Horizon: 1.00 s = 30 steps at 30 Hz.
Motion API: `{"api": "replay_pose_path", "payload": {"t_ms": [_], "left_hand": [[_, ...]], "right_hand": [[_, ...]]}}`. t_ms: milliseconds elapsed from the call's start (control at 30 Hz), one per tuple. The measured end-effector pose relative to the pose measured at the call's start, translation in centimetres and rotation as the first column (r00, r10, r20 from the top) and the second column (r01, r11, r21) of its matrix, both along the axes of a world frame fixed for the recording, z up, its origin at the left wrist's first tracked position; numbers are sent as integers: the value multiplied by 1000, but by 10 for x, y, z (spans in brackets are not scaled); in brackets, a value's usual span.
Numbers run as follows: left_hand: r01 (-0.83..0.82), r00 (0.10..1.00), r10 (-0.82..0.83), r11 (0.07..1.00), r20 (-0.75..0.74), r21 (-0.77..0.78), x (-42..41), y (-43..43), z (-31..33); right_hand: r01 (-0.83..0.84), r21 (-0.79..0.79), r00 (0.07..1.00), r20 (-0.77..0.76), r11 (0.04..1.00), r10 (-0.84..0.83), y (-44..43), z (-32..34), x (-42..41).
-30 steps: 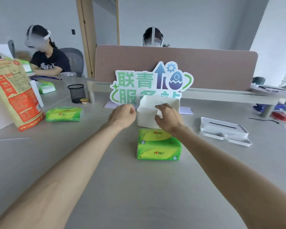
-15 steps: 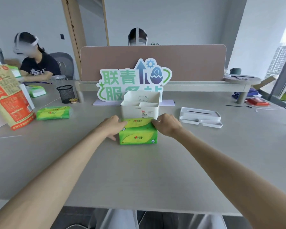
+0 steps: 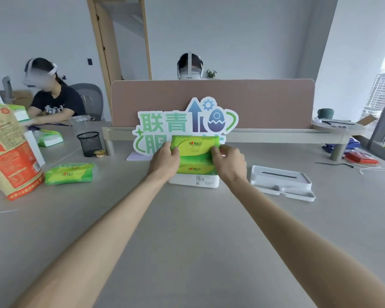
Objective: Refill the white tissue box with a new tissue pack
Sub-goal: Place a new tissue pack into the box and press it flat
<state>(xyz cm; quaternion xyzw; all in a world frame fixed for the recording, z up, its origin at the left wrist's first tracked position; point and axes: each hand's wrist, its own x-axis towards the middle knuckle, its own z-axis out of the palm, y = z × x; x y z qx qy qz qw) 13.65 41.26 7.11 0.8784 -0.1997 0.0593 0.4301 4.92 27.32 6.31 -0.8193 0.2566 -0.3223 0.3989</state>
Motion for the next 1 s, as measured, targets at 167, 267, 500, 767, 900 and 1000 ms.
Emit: {"api": "replay_pose_path", "payload": {"t_ms": [167, 267, 500, 767, 900, 1000], "left_hand": [[124, 991, -125, 992, -45, -25, 44, -34, 28], [179, 982, -180, 984, -62, -17, 71, -51, 31], [231, 973, -226, 963, -55, 137, 109, -77, 13], [188, 979, -205, 918, 10, 349, 120, -63, -11], [205, 976, -217, 911, -8, 358, 124, -57, -12], [228, 971, -240, 891, -21, 391, 124, -57, -14]], "right_hand": [[40, -6, 999, 4, 999, -40, -32, 13, 49], [73, -19, 997, -24, 997, -73, -49, 12, 74], [79, -167, 986, -131, 983, -101, -67, 3, 108], [13, -416, 982, -164, 909, -89, -55, -12, 104], [1, -427, 972, -213, 904, -102, -51, -15, 99], [-33, -455, 943, -309, 890, -123, -50, -20, 103]]}}
